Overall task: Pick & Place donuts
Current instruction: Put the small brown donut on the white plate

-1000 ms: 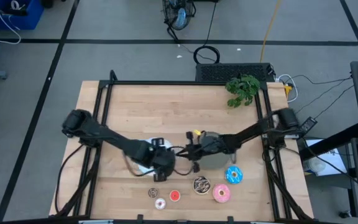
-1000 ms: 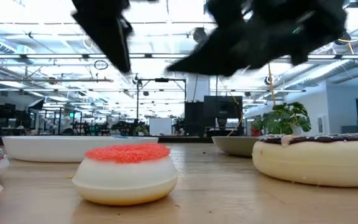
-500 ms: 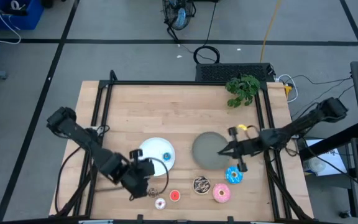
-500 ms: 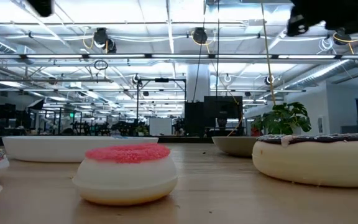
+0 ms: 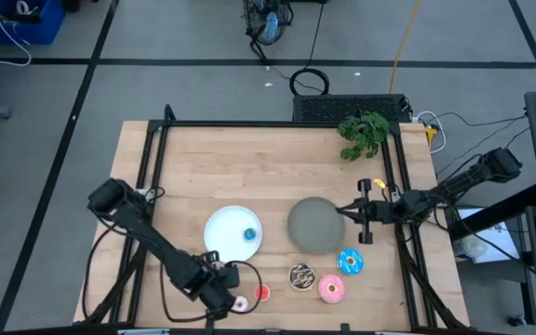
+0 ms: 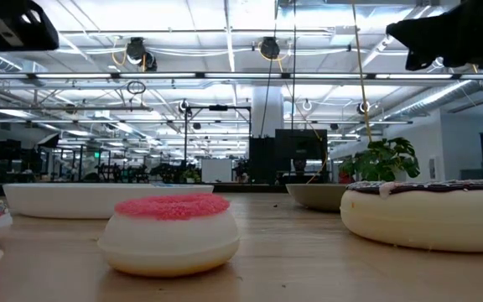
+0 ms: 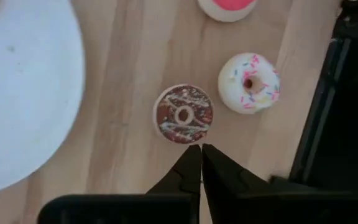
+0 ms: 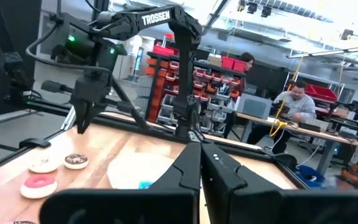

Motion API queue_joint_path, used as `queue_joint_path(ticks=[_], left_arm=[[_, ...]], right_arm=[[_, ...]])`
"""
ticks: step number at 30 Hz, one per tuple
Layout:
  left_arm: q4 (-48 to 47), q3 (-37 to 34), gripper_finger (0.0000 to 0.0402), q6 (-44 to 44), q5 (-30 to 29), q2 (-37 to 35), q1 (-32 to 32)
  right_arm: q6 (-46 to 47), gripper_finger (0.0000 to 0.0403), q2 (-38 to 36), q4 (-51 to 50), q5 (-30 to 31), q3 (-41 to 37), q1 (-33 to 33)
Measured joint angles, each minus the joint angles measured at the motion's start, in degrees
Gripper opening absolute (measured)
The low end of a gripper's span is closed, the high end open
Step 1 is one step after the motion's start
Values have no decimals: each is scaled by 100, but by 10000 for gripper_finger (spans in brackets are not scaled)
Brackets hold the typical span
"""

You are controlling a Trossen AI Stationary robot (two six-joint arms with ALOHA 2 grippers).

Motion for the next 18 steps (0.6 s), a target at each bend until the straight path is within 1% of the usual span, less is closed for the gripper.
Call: queue_joint_path(ticks=[5,10,13,16,18], left_arm=[[26,0,21,-137,-39,182,-3],[156,0,22,-127,-150,207,-26],[152,0,22,66,-280,195,-69],[139,0,22,196,-239,190,-85],[128,0,22,312,-175,190,-81]], right_arm=[[50,0,-134,-126,14,2,1],[222,0,-678,-1010,8,11,1],[410,0,-1110,-2170,-20,238,3],[636,0,-1515,-3481,-69,667,43],[649,0,-1694,-3741,-290,722,79]])
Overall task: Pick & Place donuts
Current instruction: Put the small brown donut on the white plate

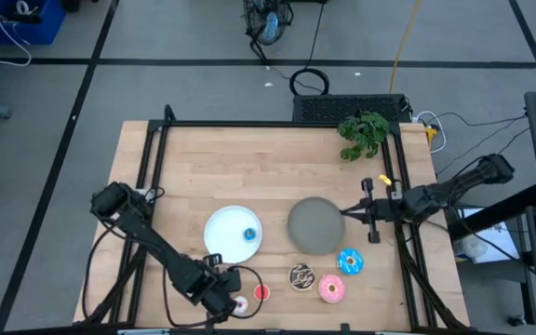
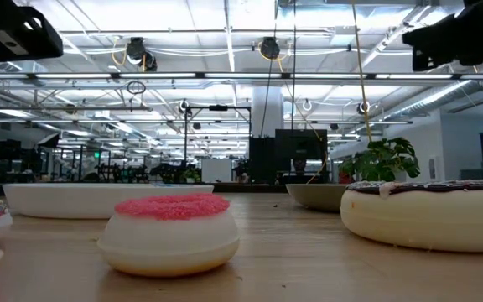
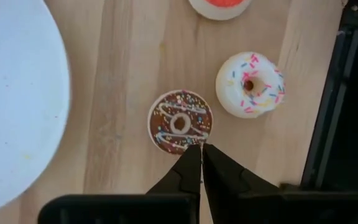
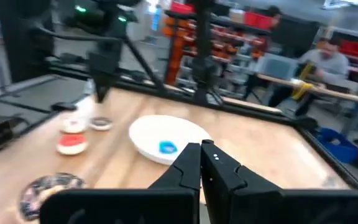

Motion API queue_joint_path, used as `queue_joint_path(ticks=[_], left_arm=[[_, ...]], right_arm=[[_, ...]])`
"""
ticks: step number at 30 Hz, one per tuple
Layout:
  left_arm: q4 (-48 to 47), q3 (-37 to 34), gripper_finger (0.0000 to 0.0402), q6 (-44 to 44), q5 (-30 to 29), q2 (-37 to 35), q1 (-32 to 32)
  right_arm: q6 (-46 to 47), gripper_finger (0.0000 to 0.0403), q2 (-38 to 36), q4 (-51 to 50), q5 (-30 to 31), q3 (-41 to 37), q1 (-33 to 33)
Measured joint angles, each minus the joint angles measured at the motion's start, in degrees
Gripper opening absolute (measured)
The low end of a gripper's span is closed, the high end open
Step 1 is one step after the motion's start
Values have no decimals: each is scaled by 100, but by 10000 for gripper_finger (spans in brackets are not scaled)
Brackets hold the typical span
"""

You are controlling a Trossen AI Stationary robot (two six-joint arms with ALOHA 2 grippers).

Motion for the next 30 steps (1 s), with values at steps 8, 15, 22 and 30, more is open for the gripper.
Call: queue_joint_path(ticks=[8,15,22,30], left_arm=[[29,0,22,640,-222,0,-16],[198,168,22,947,-661,27,-149],[242,219,43,661,-1406,33,-346],[279,212,170,465,-1010,96,-452]], right_arm=[[-193,0,-740,-463,-184,-180,24],[-304,0,-1305,-377,-164,-405,18],[-221,0,-1326,-332,-172,-496,18],[-4,0,-1325,-323,-174,-499,18]])
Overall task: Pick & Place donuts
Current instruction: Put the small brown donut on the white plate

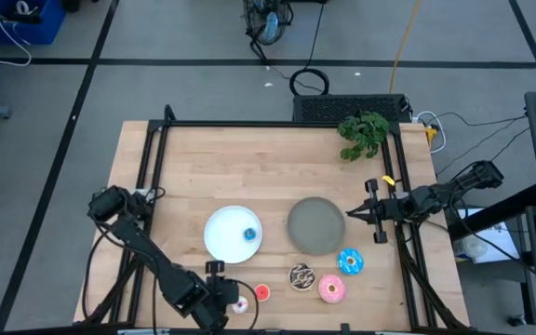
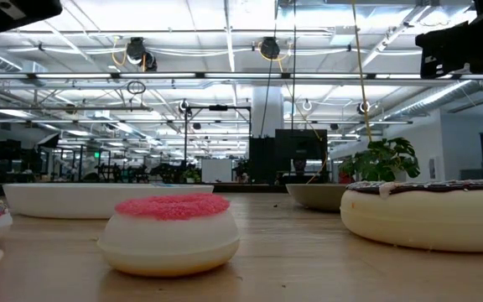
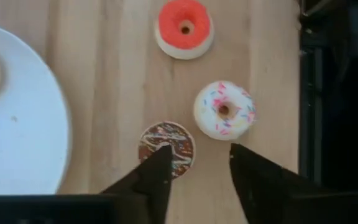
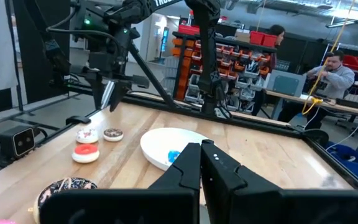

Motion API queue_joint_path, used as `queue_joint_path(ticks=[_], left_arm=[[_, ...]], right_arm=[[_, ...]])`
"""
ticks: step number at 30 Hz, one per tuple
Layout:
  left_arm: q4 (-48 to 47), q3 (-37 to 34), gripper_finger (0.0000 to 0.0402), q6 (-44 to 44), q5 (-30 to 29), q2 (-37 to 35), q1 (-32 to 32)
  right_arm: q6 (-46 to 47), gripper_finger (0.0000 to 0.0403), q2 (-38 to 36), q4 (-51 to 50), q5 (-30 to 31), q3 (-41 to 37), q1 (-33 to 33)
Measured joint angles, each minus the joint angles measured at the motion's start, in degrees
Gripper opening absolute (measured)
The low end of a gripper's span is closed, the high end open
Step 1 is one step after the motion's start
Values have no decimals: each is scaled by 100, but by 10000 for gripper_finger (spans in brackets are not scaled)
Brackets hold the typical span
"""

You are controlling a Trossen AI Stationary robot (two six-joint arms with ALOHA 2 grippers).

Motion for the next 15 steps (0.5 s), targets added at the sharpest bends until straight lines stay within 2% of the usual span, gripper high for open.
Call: queue_joint_path(ticks=[3,6,15], left_arm=[[46,0,201,152,15,2,-22],[103,0,210,265,-4,2,-28],[209,0,175,354,-11,45,-31]], right_arm=[[1,0,0,0,1,0,0],[2,0,0,0,0,0,0],[2,0,0,0,-2,0,-1]])
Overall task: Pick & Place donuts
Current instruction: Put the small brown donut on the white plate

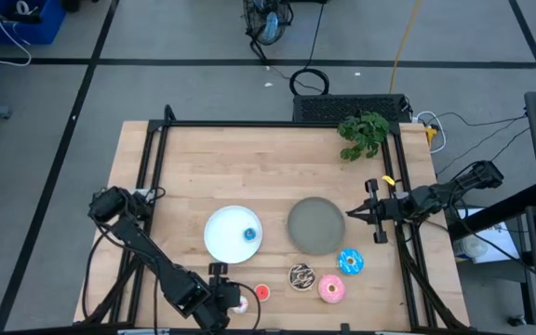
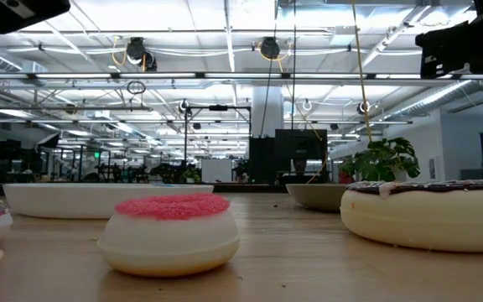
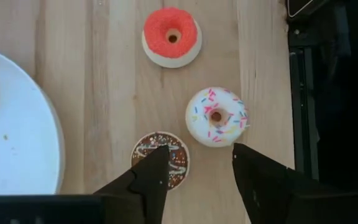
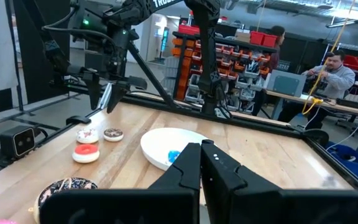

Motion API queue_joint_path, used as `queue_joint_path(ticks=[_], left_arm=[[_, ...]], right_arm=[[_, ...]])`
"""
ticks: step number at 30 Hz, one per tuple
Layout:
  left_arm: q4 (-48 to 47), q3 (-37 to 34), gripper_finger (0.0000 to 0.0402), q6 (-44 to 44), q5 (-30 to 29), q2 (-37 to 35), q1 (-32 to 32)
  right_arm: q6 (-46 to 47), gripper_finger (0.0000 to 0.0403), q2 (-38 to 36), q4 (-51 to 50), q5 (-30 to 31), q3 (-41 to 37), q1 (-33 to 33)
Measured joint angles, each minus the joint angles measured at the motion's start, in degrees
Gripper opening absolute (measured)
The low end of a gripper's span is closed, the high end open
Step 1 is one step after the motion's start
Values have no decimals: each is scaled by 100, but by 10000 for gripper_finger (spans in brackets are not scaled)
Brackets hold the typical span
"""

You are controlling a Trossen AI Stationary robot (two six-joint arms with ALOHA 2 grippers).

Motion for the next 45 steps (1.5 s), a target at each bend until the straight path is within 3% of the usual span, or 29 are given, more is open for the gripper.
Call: queue_joint_path(ticks=[17,36,45], left_arm=[[-23,-2,193,80,314,606,45],[-55,-4,144,102,298,854,105],[-30,17,97,38,454,1149,105]], right_arm=[[44,0,4,0,-2,0,-1],[46,0,4,0,-2,0,-1],[47,0,3,0,-3,0,-1]])
